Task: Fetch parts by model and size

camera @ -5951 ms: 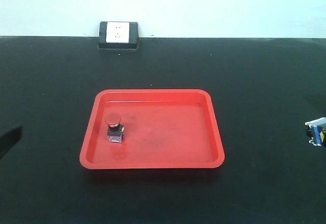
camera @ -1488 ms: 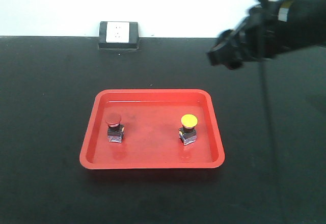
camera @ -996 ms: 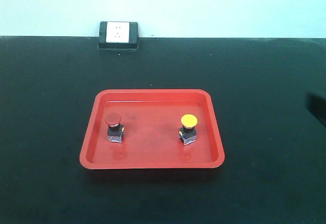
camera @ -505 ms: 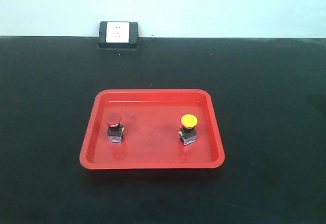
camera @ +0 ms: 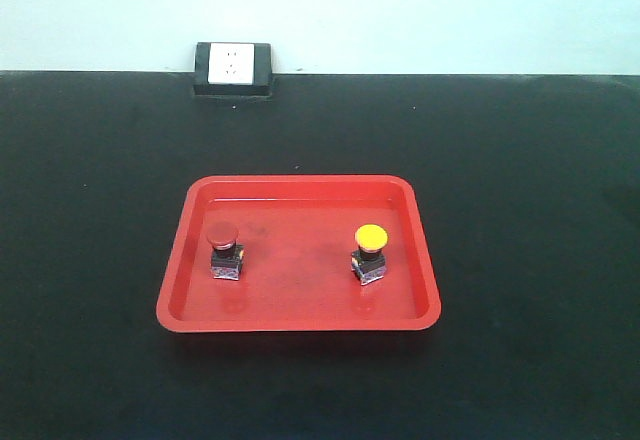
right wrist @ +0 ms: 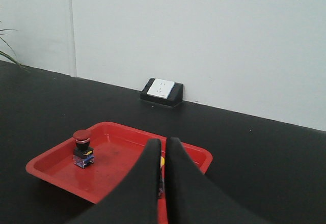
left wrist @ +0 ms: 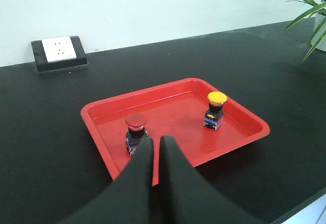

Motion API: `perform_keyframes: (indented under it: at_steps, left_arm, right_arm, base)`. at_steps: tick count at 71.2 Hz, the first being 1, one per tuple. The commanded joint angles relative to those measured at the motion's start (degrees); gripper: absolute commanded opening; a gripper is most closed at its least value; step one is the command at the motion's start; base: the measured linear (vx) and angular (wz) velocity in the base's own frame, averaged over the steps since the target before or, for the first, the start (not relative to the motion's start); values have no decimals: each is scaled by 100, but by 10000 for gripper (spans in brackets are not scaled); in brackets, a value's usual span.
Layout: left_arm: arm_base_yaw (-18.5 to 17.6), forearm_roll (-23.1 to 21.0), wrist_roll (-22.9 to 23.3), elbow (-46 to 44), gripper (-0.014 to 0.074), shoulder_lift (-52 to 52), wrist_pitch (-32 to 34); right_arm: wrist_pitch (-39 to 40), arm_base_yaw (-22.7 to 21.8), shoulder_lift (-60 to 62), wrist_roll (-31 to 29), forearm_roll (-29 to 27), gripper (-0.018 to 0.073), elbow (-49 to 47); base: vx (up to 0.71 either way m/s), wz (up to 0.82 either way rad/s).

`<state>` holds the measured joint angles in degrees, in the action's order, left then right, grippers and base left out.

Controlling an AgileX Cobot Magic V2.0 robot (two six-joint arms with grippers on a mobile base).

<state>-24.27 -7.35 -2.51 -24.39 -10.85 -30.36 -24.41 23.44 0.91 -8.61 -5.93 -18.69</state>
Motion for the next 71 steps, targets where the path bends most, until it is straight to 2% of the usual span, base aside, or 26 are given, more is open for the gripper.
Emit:
perform_keyframes:
  at_steps: [1,49,54,61,71]
  left_arm:
    - [-14,-70,-4,-141,-7,-68,399]
    - [12,-46,-4,-10,-6,-36,383]
    - [235,-38,-4,135,-6,23,442]
    - [828,321,-3,504,-6,190,806]
    - [1646,428,41,1210,-6,616,1842]
  right_arm:
    - [372,-20,-39,-45,0,-9,-131]
    - [372,-20,-39,-45,0,-9,-131]
    - [372,-20,-39,-45,0,-9,-131]
    - [372,-20,-39,-45,0,-9,-131]
    - [372,-20,-39,-45,0,-9,-131]
  base:
    - [0,0]
    - [0,0]
    - [0,0]
    - [0,0]
    - [0,0]
